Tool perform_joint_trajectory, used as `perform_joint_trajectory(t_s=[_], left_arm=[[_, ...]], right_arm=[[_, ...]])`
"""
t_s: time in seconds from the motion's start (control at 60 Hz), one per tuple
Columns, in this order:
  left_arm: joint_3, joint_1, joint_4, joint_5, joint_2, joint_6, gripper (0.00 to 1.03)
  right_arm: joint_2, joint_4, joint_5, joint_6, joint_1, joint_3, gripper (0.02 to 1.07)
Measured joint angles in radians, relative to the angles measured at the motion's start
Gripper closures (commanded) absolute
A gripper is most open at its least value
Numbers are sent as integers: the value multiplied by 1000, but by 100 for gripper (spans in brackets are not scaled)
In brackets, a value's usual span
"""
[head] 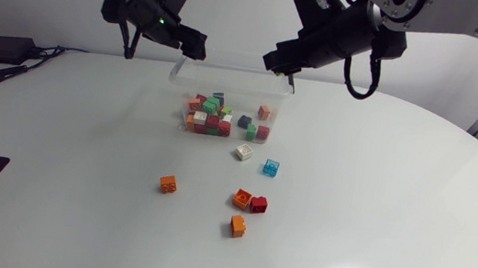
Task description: Place the duplo bricks in the container
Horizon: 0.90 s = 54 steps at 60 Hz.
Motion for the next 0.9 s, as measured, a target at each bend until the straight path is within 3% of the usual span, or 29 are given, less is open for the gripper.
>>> perform_joint_trajectory(t_s=[0.333, 0.667, 0.717, 0.817, 0.9], left_arm=[[-358, 13, 33, 15, -382, 101, 5], [-648, -1, 52, 51, -510, 253, 5], [-678, -9, 53, 65, -518, 283, 5], [-740, -27, 60, 75, -528, 362, 6], [-782, -42, 60, 75, -528, 417, 6]], right_arm=[[159, 102, -26, 6, -32, 94, 78], [331, 153, -42, 11, -34, 262, 75], [362, 146, -42, 10, -34, 297, 64], [410, 119, -42, 10, -34, 357, 18], [420, 97, -40, 10, -34, 373, 7]])
